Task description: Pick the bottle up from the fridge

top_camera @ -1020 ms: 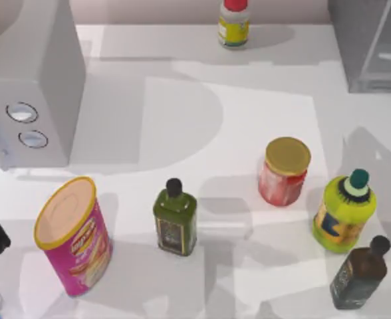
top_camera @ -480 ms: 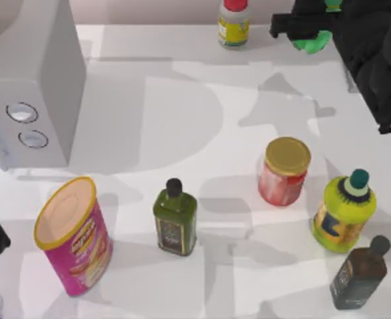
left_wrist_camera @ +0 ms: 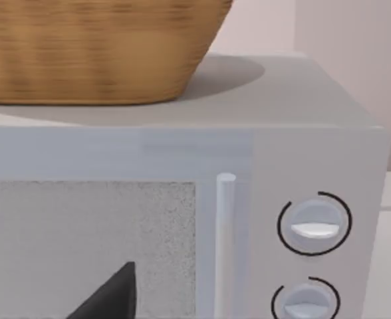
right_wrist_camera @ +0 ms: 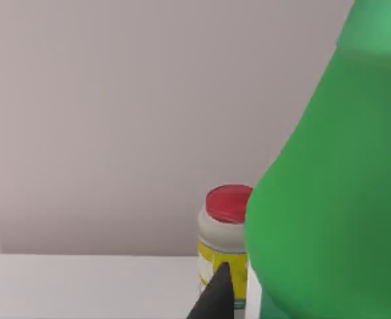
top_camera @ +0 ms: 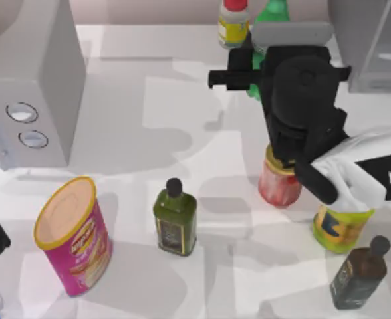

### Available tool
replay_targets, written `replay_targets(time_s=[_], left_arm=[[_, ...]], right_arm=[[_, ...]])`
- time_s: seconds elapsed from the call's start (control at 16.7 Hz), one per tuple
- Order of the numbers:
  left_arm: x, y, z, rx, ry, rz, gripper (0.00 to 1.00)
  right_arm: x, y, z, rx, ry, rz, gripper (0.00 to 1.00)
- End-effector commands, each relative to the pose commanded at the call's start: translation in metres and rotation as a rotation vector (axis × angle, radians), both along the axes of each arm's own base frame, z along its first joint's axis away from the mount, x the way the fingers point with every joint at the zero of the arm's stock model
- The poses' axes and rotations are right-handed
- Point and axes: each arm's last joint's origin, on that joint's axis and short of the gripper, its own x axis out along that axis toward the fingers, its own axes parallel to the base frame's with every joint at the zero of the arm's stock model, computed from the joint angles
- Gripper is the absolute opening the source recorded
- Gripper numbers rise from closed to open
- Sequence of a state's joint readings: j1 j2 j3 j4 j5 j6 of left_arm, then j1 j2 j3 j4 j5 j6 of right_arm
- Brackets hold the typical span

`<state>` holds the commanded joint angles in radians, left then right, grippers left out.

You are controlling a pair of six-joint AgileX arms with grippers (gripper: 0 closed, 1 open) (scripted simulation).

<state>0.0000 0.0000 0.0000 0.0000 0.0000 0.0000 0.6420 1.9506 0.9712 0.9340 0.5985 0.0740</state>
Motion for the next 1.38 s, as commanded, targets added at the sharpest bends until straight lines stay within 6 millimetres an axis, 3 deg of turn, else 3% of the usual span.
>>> replay_targets(time_s=[0.24, 0.66, 0.96, 1.2, 1.38], left_arm=[[0.0, 0.0, 0.0, 0.0, 0.0, 0.0, 1.0], [0.0, 0.0, 0.0, 0.0, 0.0, 0.0, 1.0], [0.0, 0.0, 0.0, 0.0, 0.0, 0.0, 1.0], [0.0, 0.0, 0.0, 0.0, 0.0, 0.0, 1.0], [0.0, 0.0, 0.0, 0.0, 0.0, 0.0, 1.0]], right_arm=[[0.001, 0.007, -0.033, -0.033, 0.02, -0.051, 0.0], [0.003, 0.005, -0.036, -0.036, 0.024, -0.059, 0.0], [0.026, 0.011, -0.042, -0.017, -0.003, -0.048, 0.0], [0.048, 0.013, -0.062, -0.022, 0.002, -0.046, 0.0], [0.054, 0.008, -0.073, -0.035, 0.02, -0.056, 0.0]])
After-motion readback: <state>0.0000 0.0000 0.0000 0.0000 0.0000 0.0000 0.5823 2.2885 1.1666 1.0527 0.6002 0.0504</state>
